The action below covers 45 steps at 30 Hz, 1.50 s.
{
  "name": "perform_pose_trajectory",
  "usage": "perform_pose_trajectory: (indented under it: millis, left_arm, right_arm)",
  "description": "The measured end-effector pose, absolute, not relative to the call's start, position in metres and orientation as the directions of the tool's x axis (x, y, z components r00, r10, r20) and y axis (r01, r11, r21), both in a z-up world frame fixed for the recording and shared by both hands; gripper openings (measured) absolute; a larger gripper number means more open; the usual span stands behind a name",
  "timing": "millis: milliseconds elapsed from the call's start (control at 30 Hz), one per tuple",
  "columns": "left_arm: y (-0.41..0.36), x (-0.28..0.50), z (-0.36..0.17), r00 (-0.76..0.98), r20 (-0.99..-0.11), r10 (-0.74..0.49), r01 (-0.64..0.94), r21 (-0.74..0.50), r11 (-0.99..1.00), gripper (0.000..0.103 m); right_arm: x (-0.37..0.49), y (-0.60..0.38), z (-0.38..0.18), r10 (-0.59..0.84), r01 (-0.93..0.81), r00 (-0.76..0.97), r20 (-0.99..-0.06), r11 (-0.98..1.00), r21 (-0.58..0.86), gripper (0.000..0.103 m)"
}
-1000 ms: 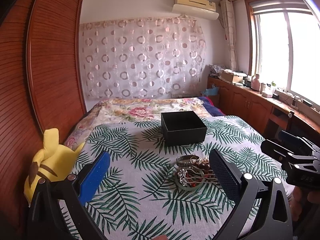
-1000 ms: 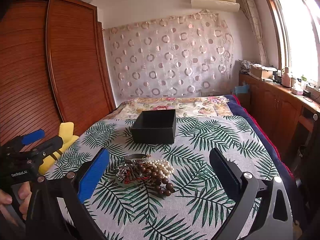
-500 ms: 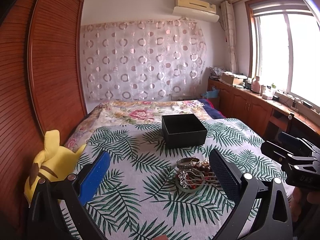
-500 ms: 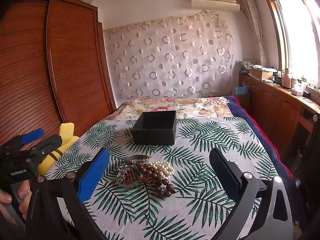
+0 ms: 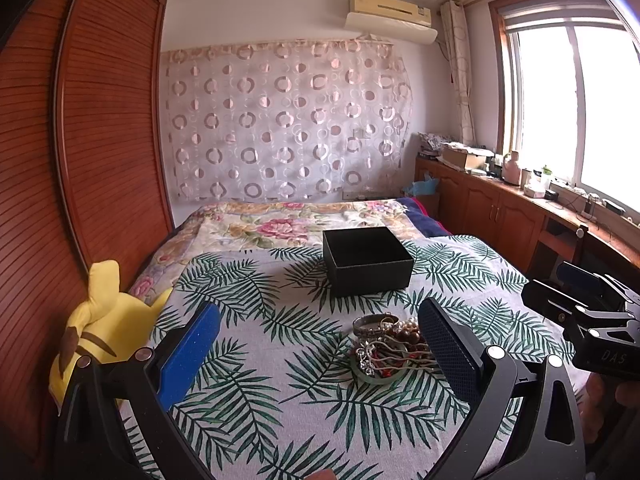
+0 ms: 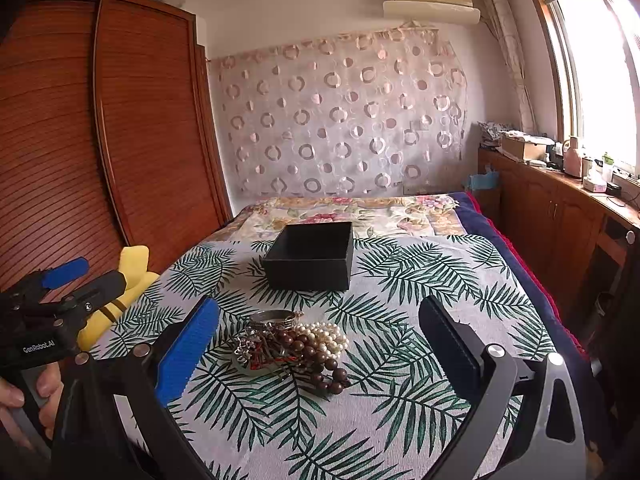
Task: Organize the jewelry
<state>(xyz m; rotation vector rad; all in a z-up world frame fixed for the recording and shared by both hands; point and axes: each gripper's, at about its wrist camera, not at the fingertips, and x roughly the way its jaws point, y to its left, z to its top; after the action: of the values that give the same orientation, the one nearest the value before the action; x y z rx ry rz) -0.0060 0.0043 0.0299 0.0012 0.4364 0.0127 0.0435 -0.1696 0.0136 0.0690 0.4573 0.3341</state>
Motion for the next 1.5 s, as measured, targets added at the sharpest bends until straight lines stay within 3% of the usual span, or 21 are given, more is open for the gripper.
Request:
perform_pose_trajectory:
  millis: [1000,1400,1500]
  left_arm:
    - [0.004,0.003,0.040,0.900,-0.435,0.011,-0.011,0.003,1.000,0.096]
    - [0.008,0.021,-0.006,0.856,-0.517,-0.003,0.001,-0.004,1.000,0.096]
    - [0.010,0.026,-0.022,0.844,-0.537,-0.006,0.003,-0.007,1.000,0.096]
  right_arm:
    - [0.042,-0.168,0.014,0.330,-0.302,0.839,-0.432,0.944,0.134,0.101]
    - [0.058,-0.162,-0.019,0.349,-0.332,0.794,-0.498,0.935,0.126,0.101]
    - [0.064,-0.164,-0.028,0.371,-0.354,0.777,-0.509,0.926,0.134,0.091]
